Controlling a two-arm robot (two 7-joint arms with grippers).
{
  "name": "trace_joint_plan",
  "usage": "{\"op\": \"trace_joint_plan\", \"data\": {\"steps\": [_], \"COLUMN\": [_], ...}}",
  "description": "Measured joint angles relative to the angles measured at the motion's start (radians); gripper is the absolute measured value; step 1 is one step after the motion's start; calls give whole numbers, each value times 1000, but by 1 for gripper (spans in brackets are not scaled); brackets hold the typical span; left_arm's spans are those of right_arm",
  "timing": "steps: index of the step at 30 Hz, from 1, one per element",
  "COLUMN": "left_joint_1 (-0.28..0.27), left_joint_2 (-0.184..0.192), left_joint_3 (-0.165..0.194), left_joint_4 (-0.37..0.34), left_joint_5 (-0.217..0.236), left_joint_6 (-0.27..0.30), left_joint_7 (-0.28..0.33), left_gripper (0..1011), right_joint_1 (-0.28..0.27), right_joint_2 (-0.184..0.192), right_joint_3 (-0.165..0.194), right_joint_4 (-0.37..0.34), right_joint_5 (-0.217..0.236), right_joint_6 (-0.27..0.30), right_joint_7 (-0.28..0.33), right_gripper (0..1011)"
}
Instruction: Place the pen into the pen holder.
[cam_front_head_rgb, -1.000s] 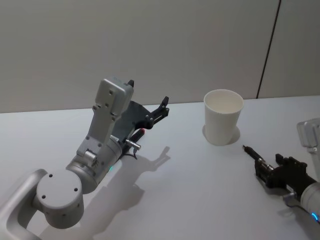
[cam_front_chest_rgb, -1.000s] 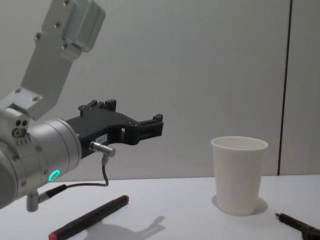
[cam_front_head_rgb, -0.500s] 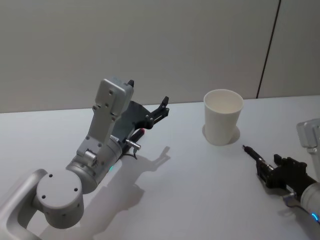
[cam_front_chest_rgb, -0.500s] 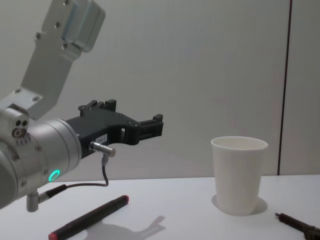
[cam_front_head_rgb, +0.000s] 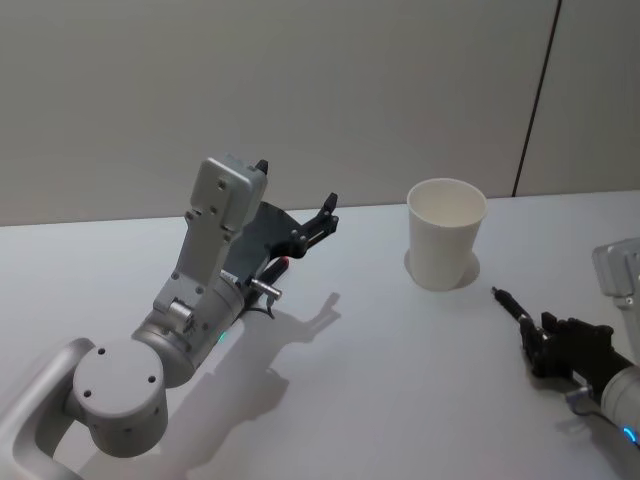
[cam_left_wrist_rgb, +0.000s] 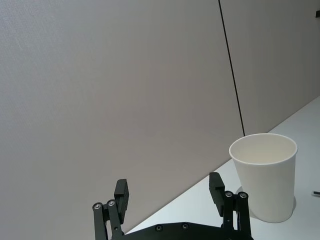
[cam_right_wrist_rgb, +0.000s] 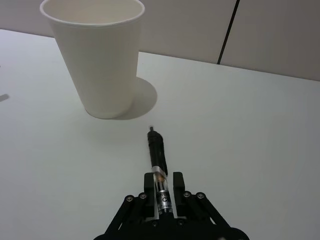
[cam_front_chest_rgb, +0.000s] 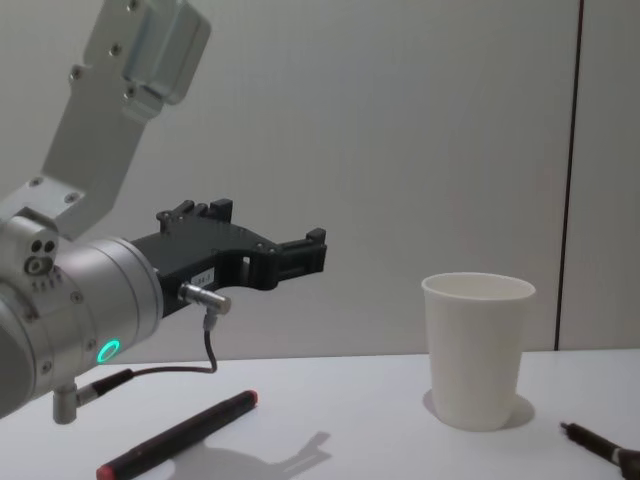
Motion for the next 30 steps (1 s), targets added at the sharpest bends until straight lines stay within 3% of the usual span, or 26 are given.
{"op": "trace_joint_plan", "data": {"steps": [5,23,30], "left_joint_1": [0,0,0], "left_joint_2": [0,0,0], "left_joint_3": [0,0,0], "left_joint_4": [0,0,0], "left_joint_5": [0,0,0], "left_joint_6": [0,0,0], "left_joint_7": [0,0,0], "left_gripper": [1001,1001,1001], "right_joint_1": [0,-1,-1], "right_joint_2": [0,-2,-2], "right_joint_3": [0,3,4], "right_joint_4": [0,0,-2], "right_joint_5": [-2,-9,-14], "right_joint_6": [-4,-21,-58], "right_joint_7": [0,4,7], "right_gripper": [129,123,123]}}
